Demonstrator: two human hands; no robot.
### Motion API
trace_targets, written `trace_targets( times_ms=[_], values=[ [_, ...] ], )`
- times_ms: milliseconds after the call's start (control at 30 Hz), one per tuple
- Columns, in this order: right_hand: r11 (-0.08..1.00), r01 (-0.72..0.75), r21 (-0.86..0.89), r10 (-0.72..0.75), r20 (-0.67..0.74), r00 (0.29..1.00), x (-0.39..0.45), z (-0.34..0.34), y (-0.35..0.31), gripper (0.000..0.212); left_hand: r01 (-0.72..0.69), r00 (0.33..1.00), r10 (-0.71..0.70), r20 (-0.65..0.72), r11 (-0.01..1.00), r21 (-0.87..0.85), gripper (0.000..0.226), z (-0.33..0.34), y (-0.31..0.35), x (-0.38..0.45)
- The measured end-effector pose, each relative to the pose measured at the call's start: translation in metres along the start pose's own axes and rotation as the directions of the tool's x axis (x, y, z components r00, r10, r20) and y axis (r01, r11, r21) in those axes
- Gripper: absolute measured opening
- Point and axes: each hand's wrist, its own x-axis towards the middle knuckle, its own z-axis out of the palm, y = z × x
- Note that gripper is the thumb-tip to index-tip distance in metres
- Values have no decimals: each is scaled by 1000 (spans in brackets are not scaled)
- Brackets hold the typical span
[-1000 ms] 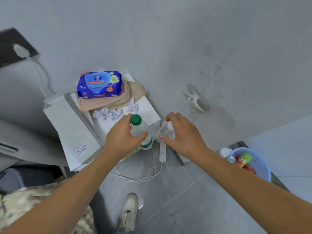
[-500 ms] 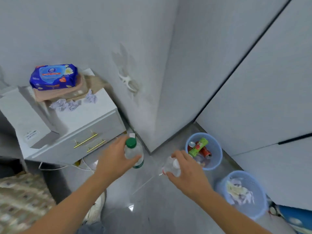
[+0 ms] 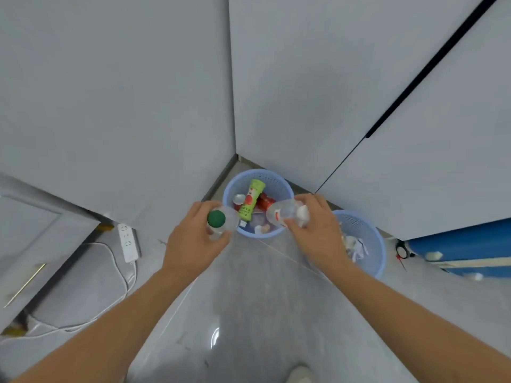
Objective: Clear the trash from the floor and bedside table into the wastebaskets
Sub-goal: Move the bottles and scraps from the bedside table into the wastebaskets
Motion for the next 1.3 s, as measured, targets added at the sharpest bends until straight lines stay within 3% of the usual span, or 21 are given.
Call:
trace_targets(
  times_ms=[233, 367, 500, 600, 700, 800, 1000, 1133, 1300],
  values=[
    [991, 110, -71, -115, -78, 990, 49, 83, 67, 39, -204, 979, 199, 49, 969, 138, 51, 83, -61, 77],
    [925, 238, -295, -251, -5, 968, 60, 126, 97, 47, -437, 899, 384, 211, 820, 371, 58, 116, -89, 109],
    [870, 283, -404, -255, 122, 959, 63, 157, 112, 58, -567, 824, 456, 338, 673, 474, 58, 140, -107, 127],
    [867, 298, -399, -246, 178, 953, 59, 172, 115, 62, -550, 834, 394, 386, 649, 526, 62, 154, -117, 128],
    [862, 287, -419, -171, 293, 941, 51, 174, 111, 78, -518, 844, 315, 434, 686, 510, 70, 157, -120, 123],
    [864, 250, -438, -116, 310, 944, 43, 165, 100, 82, -498, 845, 276, 457, 716, 489, 75, 145, -112, 118],
    [887, 226, -402, -168, 175, 970, 35, 129, 47, 45, -462, 870, 306, 387, 780, 423, 54, 85, -79, 103],
    [934, 172, -314, -127, 160, 979, 28, 107, -25, 30, -339, 936, 259, 237, 842, 419, 43, 20, -53, 87],
    [959, 146, -242, -52, 355, 934, 15, 72, -131, 21, -70, 988, 17, 152, 935, 347, 39, -76, -35, 37]
  ],
)
